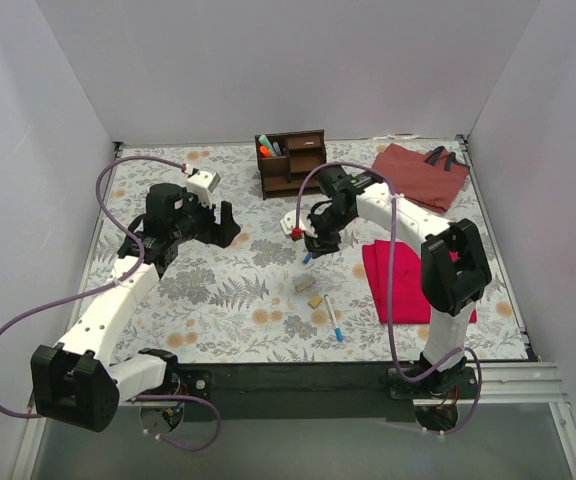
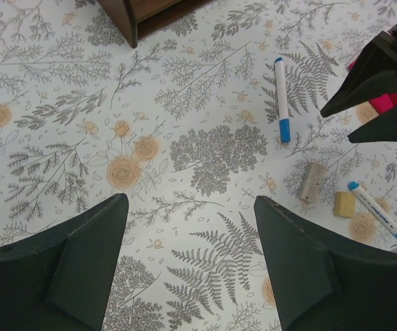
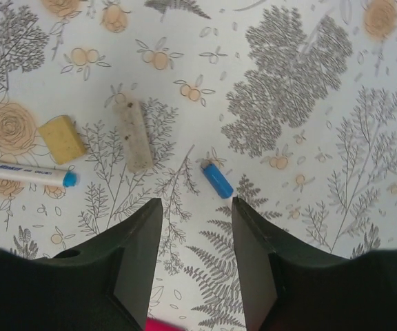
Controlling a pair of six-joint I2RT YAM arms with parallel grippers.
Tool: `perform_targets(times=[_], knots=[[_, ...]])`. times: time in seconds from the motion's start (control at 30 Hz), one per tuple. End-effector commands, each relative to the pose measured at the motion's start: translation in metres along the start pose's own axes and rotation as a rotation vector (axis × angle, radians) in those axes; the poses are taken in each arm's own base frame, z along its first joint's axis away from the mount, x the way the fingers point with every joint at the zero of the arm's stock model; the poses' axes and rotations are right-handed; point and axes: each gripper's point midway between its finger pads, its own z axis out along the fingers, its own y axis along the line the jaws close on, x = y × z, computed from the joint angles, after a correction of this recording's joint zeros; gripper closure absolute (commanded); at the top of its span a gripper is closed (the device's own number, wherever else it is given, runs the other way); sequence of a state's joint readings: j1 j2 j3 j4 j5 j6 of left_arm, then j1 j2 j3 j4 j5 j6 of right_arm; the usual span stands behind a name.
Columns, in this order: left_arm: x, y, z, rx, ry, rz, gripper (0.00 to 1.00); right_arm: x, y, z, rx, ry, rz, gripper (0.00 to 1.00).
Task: Sort the stationery into containers
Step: Pick up the pen from the center of the board.
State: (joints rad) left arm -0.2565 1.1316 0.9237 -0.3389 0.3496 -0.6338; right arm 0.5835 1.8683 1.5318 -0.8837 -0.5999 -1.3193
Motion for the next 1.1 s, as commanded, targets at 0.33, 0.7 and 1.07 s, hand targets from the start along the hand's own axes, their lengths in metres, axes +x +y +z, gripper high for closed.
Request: perform_targets(times=[0.33, 0.7, 1.07], knots=[[-0.001, 0.038, -0.035, -0.161, -0.061, -0.053, 0.26, 0.021, 0.015, 0.038, -0.175, 0.176, -0.226, 0.52], [0.007, 0.039, -0.033, -0.155, -0.054, -0.073, 0.26, 0.033, -0.002, 0.048, -0.172, 0.211, -0.246, 0.53], [0.008, 0.043, -0.023, -0.148, -0.039, -0.089, 0.26, 0.058, -0.015, 0.063, -0.165, 0.249, -0.204, 0.56]])
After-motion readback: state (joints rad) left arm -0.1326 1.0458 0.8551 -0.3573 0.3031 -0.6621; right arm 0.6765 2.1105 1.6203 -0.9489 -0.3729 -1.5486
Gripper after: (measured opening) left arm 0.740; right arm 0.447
